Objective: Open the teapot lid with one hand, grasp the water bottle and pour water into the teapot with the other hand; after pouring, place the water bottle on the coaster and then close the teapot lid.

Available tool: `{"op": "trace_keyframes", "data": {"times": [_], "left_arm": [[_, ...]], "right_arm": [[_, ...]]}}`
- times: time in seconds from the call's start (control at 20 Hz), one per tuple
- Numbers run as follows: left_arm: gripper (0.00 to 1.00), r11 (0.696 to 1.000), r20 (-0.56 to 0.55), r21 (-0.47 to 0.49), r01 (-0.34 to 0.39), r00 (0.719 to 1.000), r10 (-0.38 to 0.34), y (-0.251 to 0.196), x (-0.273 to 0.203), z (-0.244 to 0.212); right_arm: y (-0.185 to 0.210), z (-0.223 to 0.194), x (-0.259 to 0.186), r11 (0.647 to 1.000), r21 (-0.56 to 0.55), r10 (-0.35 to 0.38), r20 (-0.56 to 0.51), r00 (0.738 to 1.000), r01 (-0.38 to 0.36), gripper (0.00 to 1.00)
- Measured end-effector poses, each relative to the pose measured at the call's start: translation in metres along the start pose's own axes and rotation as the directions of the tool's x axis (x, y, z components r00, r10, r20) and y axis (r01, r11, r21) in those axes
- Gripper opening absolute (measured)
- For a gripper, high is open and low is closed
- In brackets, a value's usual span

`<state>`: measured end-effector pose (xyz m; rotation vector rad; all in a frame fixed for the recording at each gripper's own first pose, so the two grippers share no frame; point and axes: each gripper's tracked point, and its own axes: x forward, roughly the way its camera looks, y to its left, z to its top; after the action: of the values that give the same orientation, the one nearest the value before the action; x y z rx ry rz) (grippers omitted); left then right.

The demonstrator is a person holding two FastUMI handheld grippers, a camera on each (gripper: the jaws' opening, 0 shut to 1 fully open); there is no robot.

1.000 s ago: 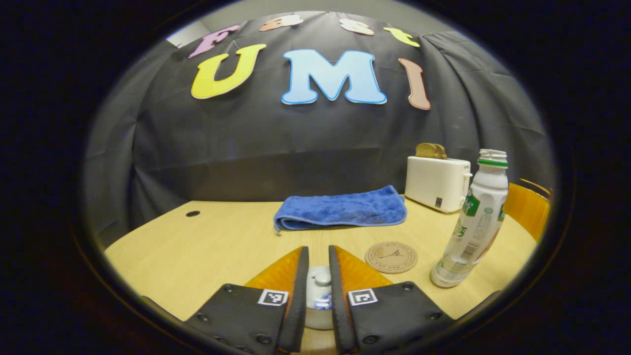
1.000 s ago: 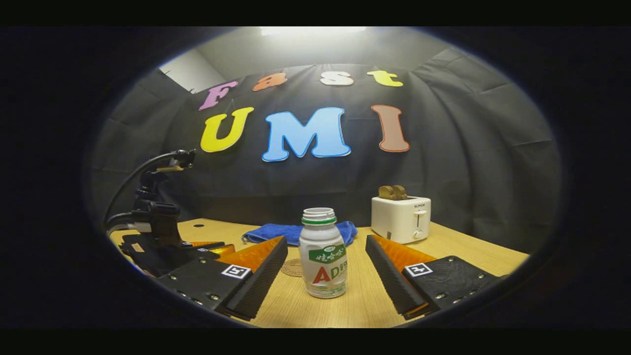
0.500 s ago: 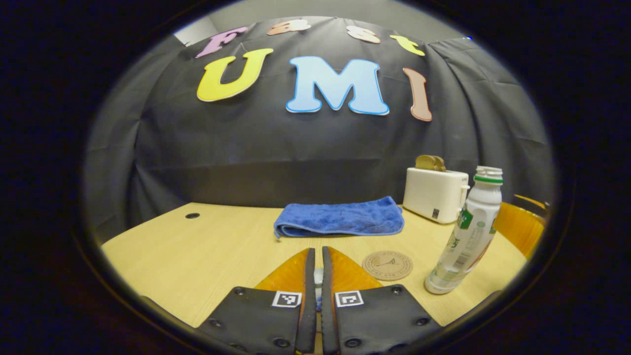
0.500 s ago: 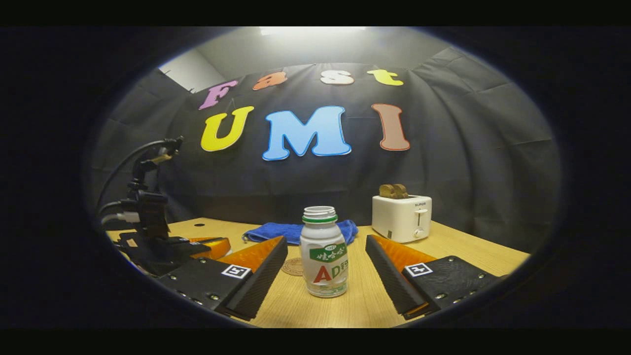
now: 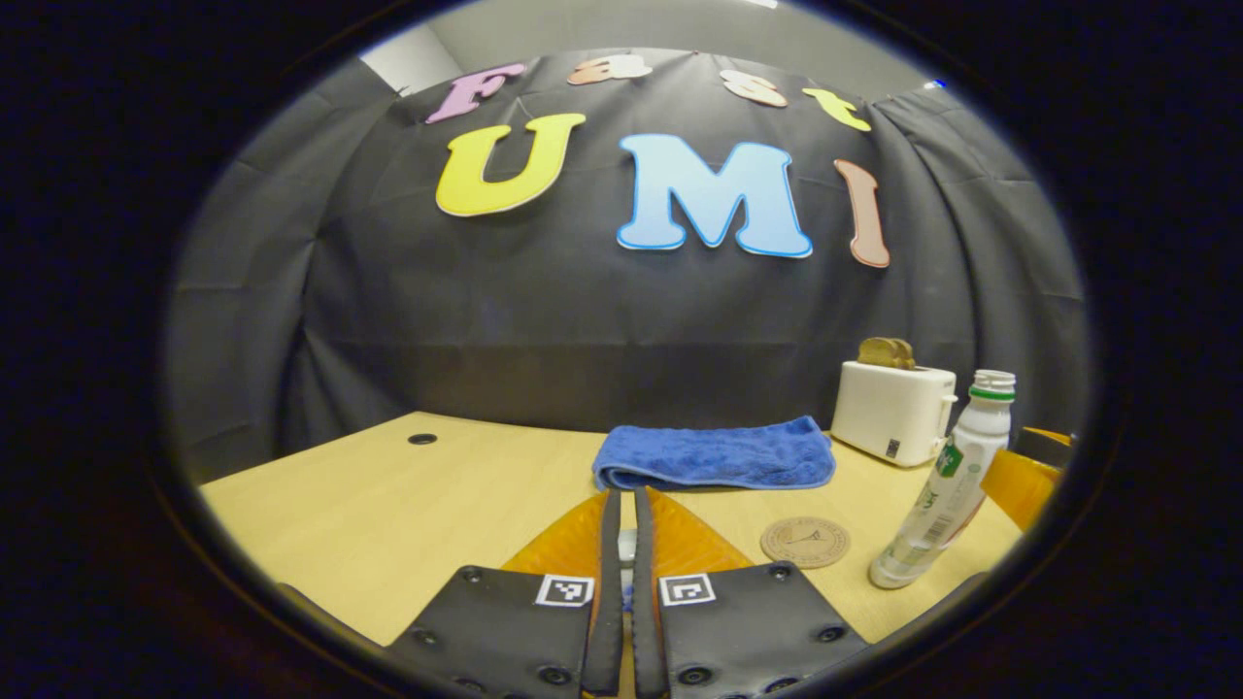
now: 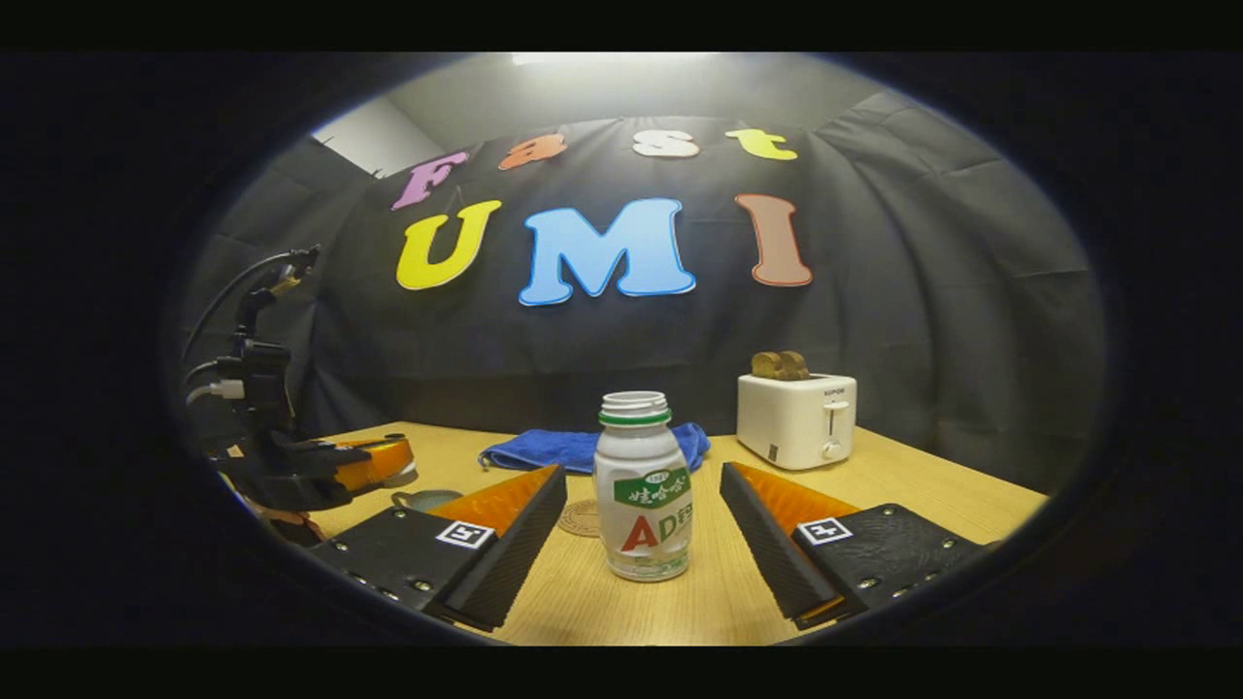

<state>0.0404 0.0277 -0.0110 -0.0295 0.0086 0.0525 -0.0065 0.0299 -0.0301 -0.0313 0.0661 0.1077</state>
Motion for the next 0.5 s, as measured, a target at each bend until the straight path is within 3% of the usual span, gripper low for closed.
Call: {"op": "trace_keyframes", "data": {"times": [0.05, 0.4, 0.5], "left_arm": [[0.11, 1.0, -0.001, -0.006, -0.008, 1.0, 0.008, 0.004, -0.001, -0.001], [0.14, 0.999, -0.026, -0.028, -0.027, 0.999, 0.026, 0.014, -0.001, -0.008], [0.11, 0.999, -0.032, -0.032, -0.028, 0.999, 0.027, 0.015, -0.002, -0.01]], "right_arm": [[0.0, -0.003, 0.001, 1.0, -0.001, 0.0, -0.006, 1.0, 0.0, 0.98], [-0.006, -0.031, 0.015, 1.0, -0.017, -0.024, -0.1, 0.995, 0.023, 0.98], [-0.008, -0.036, 0.019, 0.999, -0.032, -0.039, -0.115, 0.993, 0.036, 0.98]]}}
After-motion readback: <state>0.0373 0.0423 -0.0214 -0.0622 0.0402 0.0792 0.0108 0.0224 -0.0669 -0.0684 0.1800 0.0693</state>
